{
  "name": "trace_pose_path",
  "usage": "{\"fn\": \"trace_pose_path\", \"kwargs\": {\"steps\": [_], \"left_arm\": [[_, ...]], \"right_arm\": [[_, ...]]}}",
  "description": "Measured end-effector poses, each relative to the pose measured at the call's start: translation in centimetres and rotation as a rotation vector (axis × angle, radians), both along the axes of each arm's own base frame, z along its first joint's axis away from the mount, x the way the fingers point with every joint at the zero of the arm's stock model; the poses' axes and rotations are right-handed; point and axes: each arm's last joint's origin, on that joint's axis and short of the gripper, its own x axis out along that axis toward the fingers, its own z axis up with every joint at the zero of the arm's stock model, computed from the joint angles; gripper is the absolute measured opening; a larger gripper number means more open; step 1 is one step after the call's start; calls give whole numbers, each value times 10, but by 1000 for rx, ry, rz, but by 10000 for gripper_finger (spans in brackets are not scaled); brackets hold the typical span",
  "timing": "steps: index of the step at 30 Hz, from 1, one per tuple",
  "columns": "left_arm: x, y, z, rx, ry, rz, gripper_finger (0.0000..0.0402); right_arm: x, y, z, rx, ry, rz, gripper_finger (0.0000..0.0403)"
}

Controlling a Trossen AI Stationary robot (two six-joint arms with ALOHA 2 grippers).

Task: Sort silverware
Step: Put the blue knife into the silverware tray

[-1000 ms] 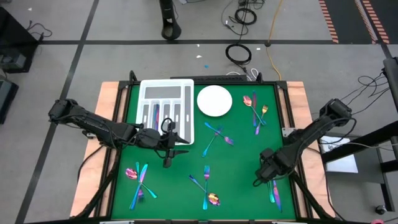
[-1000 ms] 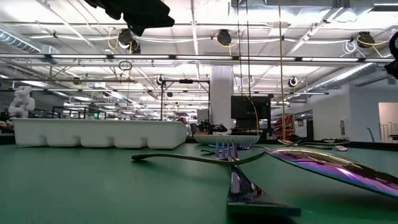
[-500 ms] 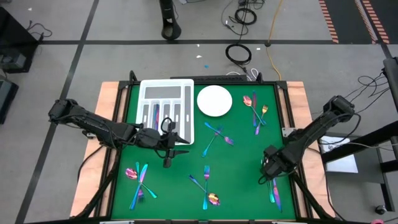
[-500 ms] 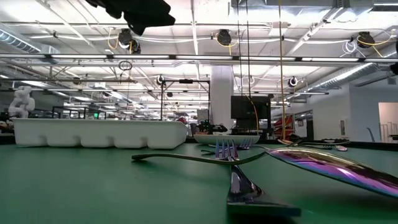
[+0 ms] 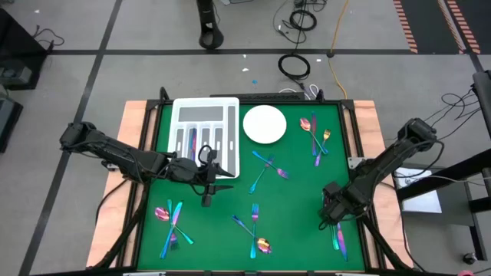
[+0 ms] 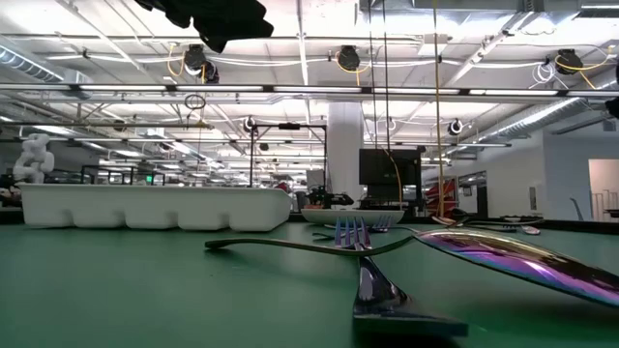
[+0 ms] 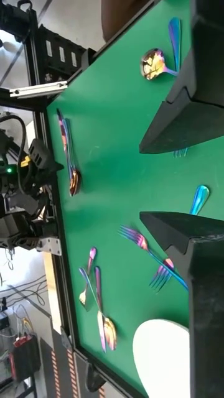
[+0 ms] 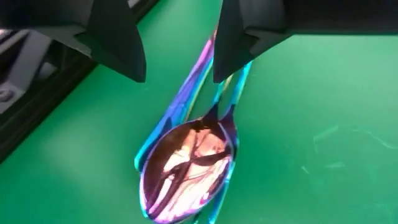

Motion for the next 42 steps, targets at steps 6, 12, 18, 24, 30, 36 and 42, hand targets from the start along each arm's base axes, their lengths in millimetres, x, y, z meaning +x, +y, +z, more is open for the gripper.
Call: {"fn": "trace_pose_path", "kwargs": {"steps": [6,12,18,24,30,36,42], "left_arm": [[-1,0,-2,1,23,2,164],[-1,0,-3,3,37,2,164],[-1,0,-3,2,35,2,164],[-1,0,-3,1,31,2,164],[-1,0,-3,0,29,2,164],[-1,0,-3,1,29,2,164],[-1,0,-3,1,29,2,164]], "right_arm": [[-4,5,-1,-7,4,-19,176],[-9,10,-6,-27,-31,-61,154],[-13,12,-18,-4,-53,-99,148],[-16,13,-19,-11,-43,-131,144],[-16,14,-20,-20,-44,-147,131],[-10,20,-33,-34,-25,-138,123],[-7,24,-42,-53,11,-140,100]]}}
